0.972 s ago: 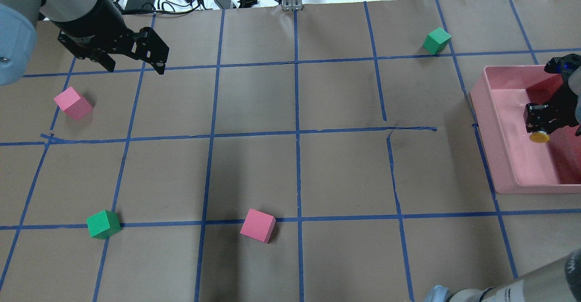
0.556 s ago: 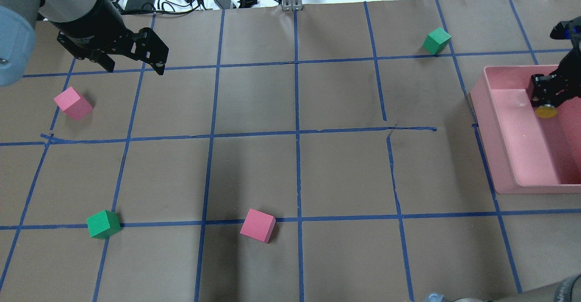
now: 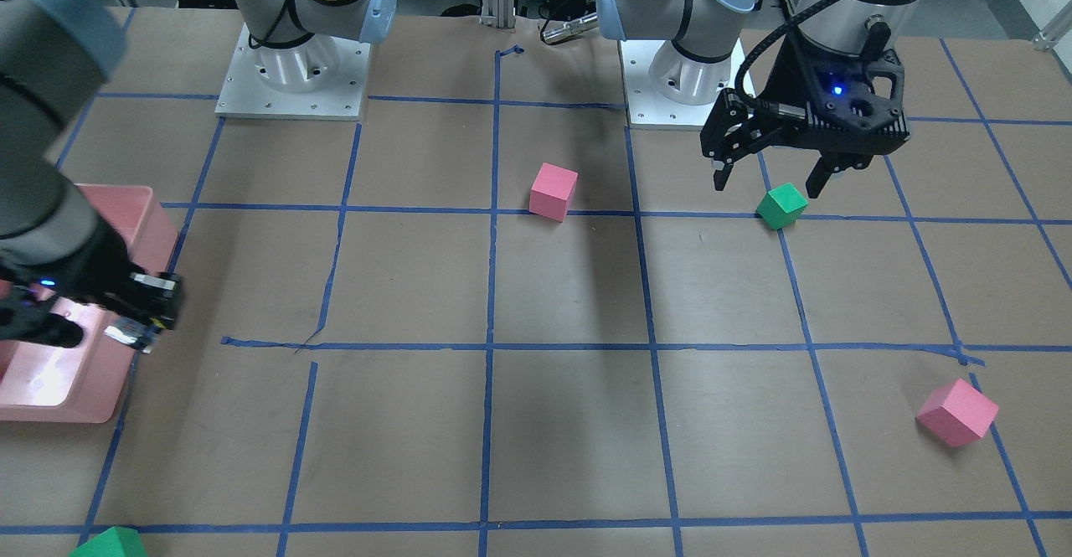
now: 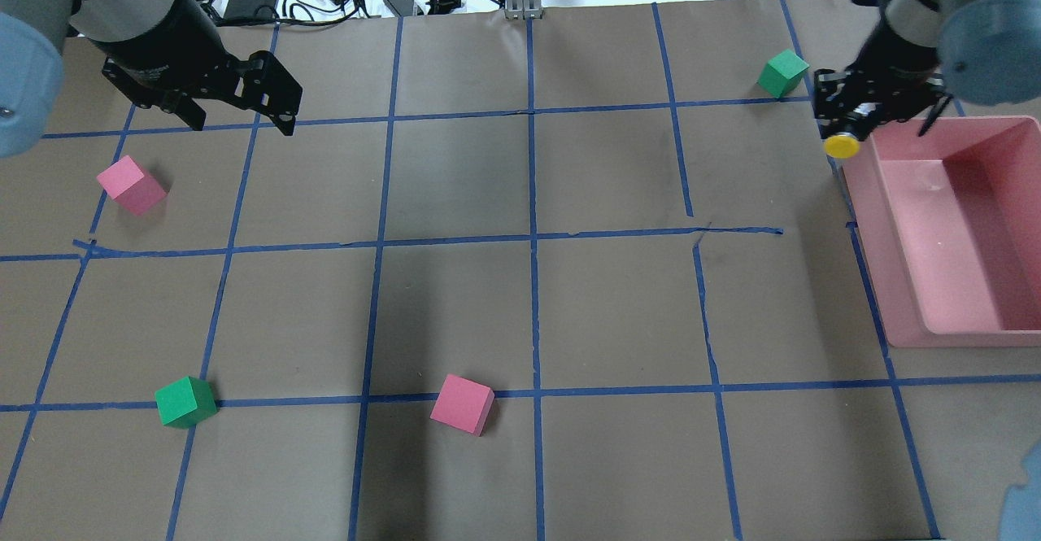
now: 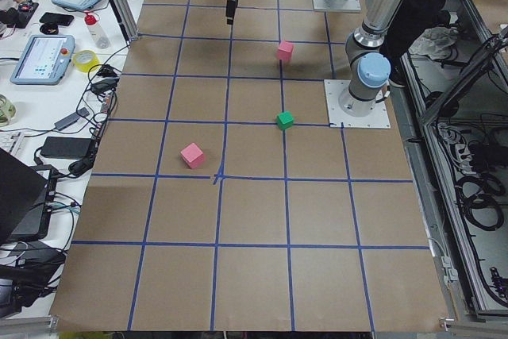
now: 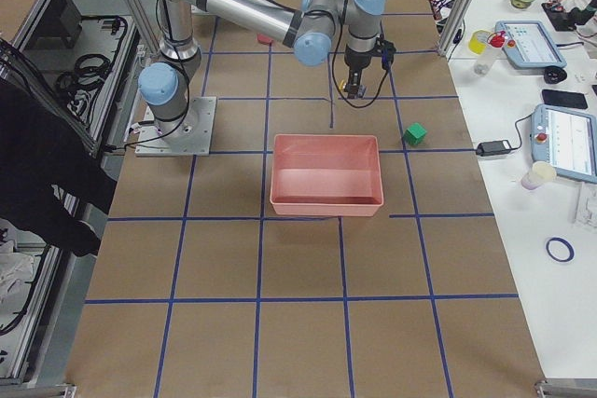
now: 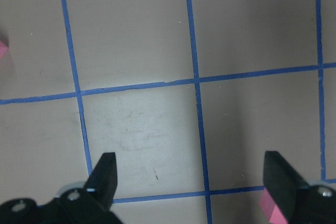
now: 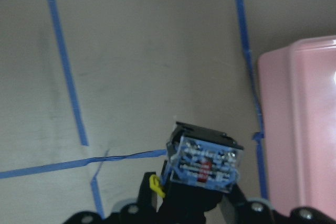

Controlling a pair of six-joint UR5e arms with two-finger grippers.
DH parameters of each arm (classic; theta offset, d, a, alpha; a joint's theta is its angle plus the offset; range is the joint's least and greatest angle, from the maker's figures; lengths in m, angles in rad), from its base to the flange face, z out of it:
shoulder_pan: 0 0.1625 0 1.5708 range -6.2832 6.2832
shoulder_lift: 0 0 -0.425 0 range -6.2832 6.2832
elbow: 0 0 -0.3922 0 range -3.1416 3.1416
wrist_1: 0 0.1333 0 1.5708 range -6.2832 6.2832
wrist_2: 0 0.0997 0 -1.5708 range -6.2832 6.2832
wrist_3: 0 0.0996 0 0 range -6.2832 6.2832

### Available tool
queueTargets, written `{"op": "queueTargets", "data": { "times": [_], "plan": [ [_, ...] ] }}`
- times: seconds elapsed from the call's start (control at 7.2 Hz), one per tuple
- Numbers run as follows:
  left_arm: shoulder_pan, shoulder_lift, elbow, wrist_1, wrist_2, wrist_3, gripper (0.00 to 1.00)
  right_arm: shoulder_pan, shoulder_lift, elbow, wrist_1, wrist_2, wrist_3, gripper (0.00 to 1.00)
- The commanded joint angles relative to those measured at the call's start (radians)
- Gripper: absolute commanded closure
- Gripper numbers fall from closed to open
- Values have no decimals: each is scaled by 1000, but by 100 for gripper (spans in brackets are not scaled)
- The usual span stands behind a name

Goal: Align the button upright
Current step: 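Lift the button out of the bin and carry it toward the table center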

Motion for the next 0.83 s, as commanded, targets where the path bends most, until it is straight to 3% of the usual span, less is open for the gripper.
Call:
{"op": "queueTargets", "data": {
  "times": [0.0,0.14,0.42,0.69],
  "plan": [
    [0,0,1,-1,1,-1,0,222,102,-9,-135,-22,172,100],
    [2,0,1,-1,1,-1,0,297,171,-27,-247,-16,258,100],
    [2,0,1,1,-1,0,0,410,298,-166,-272,-5,289,100],
    [2,0,1,1,1,-1,0,487,357,-185,-300,2,237,100]
  ]
}}
